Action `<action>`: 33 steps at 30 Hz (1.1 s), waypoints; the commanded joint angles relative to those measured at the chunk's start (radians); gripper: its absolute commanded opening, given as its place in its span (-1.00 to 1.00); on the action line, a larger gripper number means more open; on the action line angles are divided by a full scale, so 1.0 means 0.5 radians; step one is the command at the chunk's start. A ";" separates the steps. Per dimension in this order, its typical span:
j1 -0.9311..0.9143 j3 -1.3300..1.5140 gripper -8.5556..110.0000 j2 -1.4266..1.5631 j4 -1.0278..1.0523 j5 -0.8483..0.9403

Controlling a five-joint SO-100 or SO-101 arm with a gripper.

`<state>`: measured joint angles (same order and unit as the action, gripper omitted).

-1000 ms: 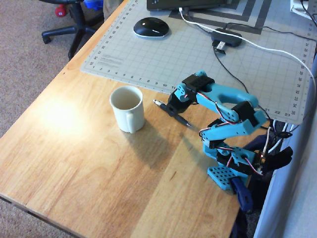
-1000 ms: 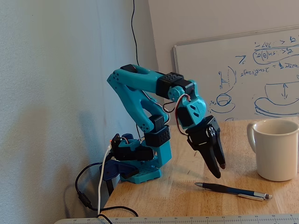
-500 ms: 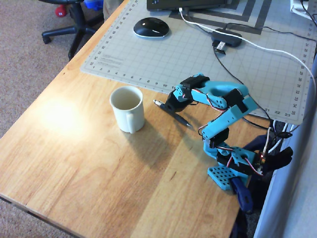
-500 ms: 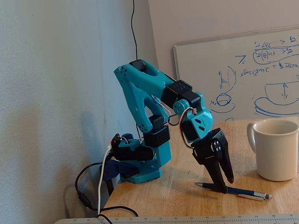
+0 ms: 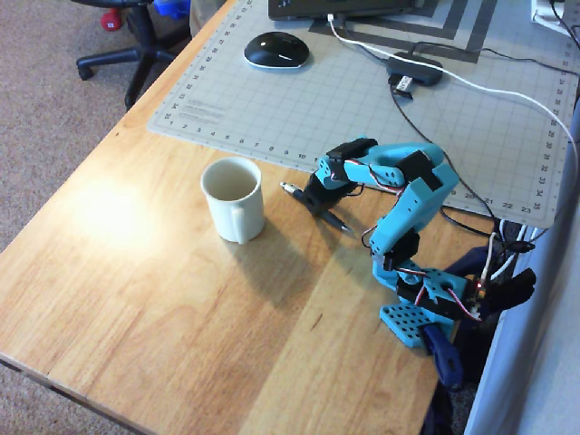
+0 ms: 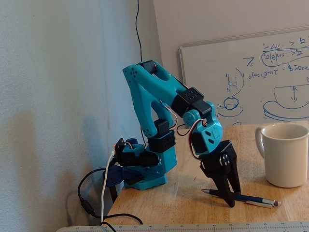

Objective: Grasp a pen and put it in a mug.

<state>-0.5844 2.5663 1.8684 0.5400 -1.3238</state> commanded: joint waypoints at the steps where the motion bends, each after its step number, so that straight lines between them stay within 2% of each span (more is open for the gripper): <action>1: -0.009 -0.049 -0.76 -0.012 0.000 0.006; 5: -0.015 -0.064 -0.87 -0.009 -0.003 0.006; 11: 0.006 -0.086 -0.83 0.178 -0.025 0.006; 14: -0.012 -0.058 -0.83 0.420 -0.178 -0.018; 19: -0.003 0.000 -0.83 0.770 -0.632 -0.021; 25: 0.040 0.061 -0.83 0.991 -1.457 -0.021; 29: 0.276 0.080 -0.83 1.006 -1.973 -0.021; 33: 0.515 0.107 -0.82 0.994 -2.286 -0.018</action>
<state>-0.3973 2.6292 2.3178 -0.4433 -1.3238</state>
